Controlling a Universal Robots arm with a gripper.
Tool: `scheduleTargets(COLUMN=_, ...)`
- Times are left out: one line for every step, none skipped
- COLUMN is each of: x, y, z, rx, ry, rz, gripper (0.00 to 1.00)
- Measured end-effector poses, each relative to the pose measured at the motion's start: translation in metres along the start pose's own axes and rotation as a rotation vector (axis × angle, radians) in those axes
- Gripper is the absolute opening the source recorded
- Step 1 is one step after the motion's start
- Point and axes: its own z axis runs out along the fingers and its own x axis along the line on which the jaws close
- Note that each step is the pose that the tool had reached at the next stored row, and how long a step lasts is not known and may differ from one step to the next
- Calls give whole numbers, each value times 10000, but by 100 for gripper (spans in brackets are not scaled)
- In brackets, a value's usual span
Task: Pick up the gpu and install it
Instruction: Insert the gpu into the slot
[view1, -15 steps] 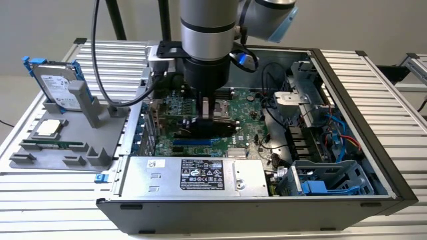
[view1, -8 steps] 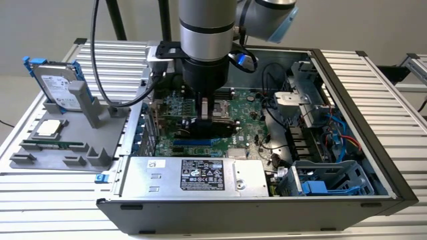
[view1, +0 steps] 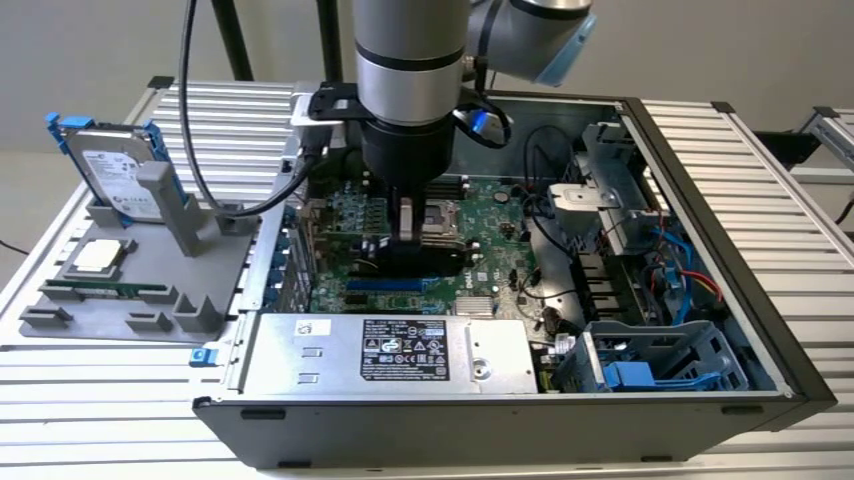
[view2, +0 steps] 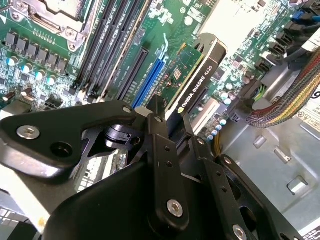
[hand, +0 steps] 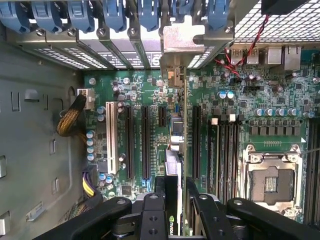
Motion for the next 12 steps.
scheduleTargets(x=0, y=2, z=3, rx=-1, ry=1, rz=-1, gripper=0)
scheduleTargets(x=0, y=2, z=5, rx=-2, ry=3, rz=-1, gripper=0)
scheduleTargets(x=0, y=3, z=6, rx=-1, ry=1, rz=1, gripper=0)
scheduleTargets(x=0, y=3, z=10, rx=-1, ry=2, rz=1, gripper=0)
scheduleTargets(x=0, y=3, z=11, rx=-1, ry=2, rz=1, gripper=0)
scheduleTargets(x=0, y=3, z=13, rx=-1, ry=2, rz=1, gripper=0)
scheduleTargets(x=0, y=4, z=16, rx=0, ry=1, rz=1, gripper=0)
scheduleTargets(x=0, y=5, z=19, rx=0, ry=0, rz=1, gripper=0)
scheduleTargets(x=0, y=5, z=22, rx=0, ry=1, rz=1, gripper=0)
scheduleTargets(x=0, y=6, z=24, rx=-1, ry=2, rz=1, gripper=0)
scheduleTargets(x=0, y=6, z=26, rx=-1, ry=2, rz=1, gripper=0)
scheduleTargets(x=0, y=6, z=29, rx=-1, ry=1, rz=1, gripper=0)
